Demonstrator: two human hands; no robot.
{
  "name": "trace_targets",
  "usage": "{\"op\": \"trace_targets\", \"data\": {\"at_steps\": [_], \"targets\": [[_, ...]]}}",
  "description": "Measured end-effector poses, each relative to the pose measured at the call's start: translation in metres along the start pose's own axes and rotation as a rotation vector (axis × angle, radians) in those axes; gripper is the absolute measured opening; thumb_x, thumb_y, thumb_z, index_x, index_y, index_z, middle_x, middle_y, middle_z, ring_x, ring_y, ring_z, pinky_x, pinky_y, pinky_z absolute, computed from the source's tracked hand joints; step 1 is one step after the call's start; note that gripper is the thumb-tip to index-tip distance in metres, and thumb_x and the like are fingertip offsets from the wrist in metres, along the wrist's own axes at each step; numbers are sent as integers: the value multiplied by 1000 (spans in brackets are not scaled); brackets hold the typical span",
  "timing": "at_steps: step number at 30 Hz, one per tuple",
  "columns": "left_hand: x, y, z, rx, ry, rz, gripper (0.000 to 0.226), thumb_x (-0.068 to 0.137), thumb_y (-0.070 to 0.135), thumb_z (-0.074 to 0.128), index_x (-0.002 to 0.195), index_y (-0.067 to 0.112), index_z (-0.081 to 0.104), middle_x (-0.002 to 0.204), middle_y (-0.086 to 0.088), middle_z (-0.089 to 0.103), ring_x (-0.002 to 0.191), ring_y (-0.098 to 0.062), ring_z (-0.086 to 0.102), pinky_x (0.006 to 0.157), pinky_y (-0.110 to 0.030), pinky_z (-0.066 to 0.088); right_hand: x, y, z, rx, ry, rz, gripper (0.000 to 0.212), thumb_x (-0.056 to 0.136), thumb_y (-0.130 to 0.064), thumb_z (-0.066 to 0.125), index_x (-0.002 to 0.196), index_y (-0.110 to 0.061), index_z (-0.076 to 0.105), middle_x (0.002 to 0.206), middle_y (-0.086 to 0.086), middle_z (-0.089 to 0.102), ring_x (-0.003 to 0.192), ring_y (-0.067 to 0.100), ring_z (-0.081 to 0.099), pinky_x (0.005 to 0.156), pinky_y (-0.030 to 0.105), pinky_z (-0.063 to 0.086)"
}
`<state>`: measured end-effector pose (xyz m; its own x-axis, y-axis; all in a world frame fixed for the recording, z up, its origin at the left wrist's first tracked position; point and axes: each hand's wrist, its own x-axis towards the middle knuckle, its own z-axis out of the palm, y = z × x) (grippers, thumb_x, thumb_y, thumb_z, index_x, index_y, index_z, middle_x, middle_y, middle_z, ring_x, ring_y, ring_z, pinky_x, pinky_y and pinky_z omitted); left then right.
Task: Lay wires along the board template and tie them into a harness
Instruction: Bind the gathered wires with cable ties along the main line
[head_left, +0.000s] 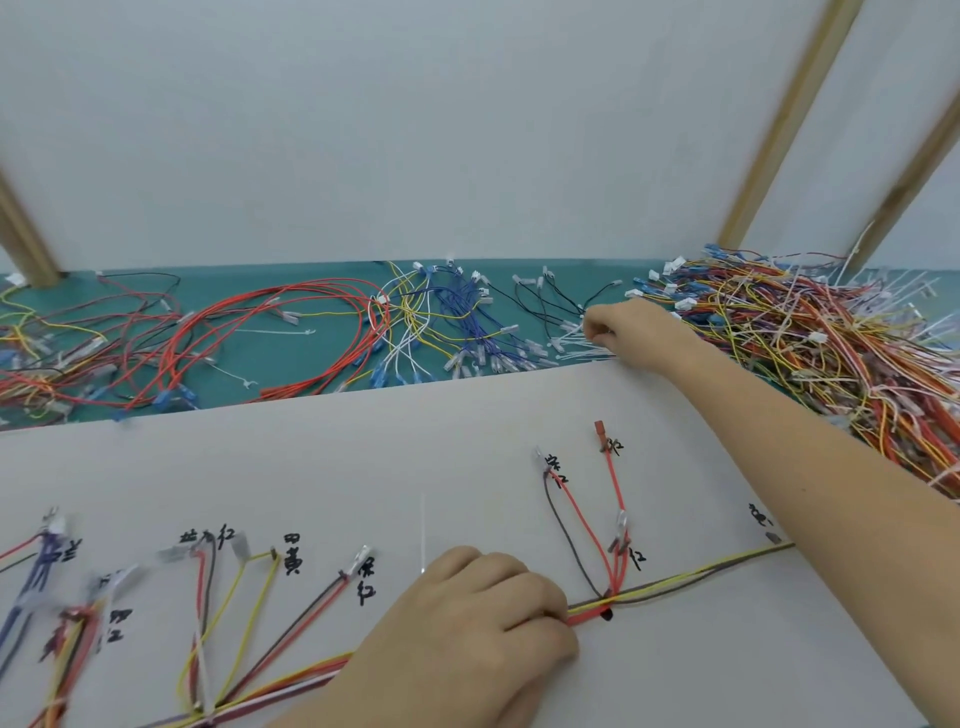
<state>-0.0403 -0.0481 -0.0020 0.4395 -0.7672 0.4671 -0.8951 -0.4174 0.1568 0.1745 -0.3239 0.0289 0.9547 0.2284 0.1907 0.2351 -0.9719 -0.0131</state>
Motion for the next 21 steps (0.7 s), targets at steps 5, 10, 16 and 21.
{"op": "trace_targets", "data": {"at_steps": [5, 10, 16, 21], "targets": [[-2, 0, -2, -7, -40, -2, 22, 73, 21, 52, 81, 31, 70, 88, 17, 66, 77, -8, 62, 67, -18, 49, -18, -14, -24, 108, 22, -86, 15, 92, -13, 53, 96, -14, 67, 99, 2, 66, 94, 19, 55, 82, 34, 45], [-1, 4, -2, -42, -16, -83, 22, 83, 27, 48, 88, 28, 69, 88, 15, 65, 79, -9, 62, 64, -20, 49, -67, -47, -79, 391, -276, -191, 21, 87, -19, 60, 78, -37, 64, 83, -18, 63, 80, -5, 56, 67, 7, 38], [-1, 8, -1, 1, 22, -253, 23, 82, 35, 47, 84, 25, 68, 86, 13, 63, 82, -12, 57, 67, -25, 52, -117, -101, -95, 163, -530, -329, 17, 85, -24, 59, 74, -36, 62, 82, -18, 64, 79, -3, 58, 77, 21, 46], [0, 10, -2, 88, 12, -242, 26, 83, 34, 45, 76, 24, 68, 82, 13, 63, 81, -15, 60, 68, -27, 52, -128, -118, -84, 37, -564, -363, 12, 86, -24, 57, 84, -25, 68, 87, -10, 65, 80, 6, 57, 78, 28, 48]]}}
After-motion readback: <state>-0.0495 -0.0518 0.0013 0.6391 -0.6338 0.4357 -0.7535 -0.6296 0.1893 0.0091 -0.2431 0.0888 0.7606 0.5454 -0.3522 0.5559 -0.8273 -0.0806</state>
